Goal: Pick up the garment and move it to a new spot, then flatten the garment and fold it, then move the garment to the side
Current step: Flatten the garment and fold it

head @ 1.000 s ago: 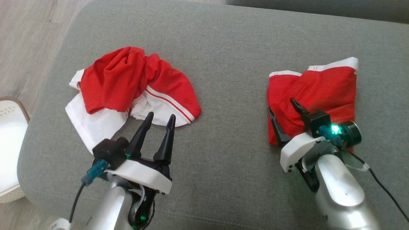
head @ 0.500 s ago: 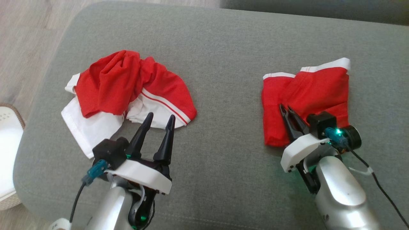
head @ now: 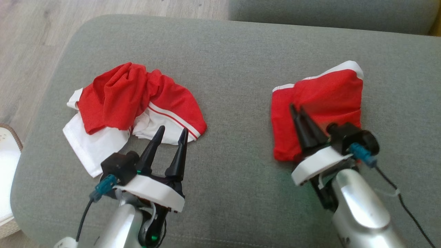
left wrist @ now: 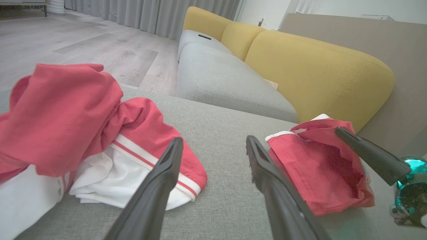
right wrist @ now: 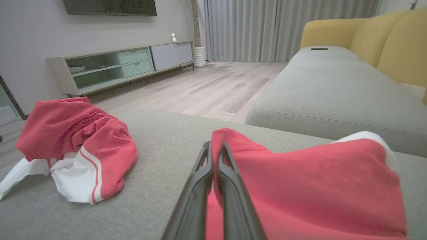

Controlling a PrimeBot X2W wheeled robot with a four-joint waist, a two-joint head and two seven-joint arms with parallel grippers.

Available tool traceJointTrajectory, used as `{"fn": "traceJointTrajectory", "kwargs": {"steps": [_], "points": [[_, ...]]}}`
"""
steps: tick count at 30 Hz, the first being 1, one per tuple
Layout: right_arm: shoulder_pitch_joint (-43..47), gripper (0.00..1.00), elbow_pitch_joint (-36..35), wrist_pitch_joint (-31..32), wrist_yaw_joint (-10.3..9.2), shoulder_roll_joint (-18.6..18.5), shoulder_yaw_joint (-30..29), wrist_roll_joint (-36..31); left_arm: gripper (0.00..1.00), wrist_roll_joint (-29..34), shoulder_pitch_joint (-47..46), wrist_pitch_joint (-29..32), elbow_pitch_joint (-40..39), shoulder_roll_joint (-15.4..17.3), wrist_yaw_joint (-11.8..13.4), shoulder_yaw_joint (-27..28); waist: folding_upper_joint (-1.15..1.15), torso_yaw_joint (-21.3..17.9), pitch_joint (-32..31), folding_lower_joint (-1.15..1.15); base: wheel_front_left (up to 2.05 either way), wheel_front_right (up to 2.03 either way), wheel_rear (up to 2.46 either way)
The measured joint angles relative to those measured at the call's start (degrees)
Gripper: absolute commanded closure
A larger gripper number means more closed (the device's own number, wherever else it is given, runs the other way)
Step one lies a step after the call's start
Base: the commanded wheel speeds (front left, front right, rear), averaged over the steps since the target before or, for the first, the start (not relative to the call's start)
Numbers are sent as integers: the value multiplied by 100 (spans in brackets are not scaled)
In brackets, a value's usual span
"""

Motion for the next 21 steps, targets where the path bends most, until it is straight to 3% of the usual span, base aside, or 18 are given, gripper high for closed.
{"fn": "traceJointTrajectory", "kwargs": {"steps": [7,11,12,14,21], "points": [[195,100,-44,-34,0,-155,555,201,0,38,1,0,30,0,-2,8,0,3,-16,0,0,0,0],[188,100,315,183,0,-401,815,413,0,38,8,0,42,0,-5,1,0,22,-18,0,0,0,0],[188,76,315,183,0,-401,815,413,0,38,8,0,42,0,-5,1,0,22,-18,0,0,0,0],[189,0,508,291,0,-463,837,532,0,38,8,0,48,0,-7,-3,0,33,-14,0,0,0,0],[92,0,1000,860,0,-478,738,641,0,40,8,0,69,0,-7,3,0,33,-15,1,0,0,0]]}}
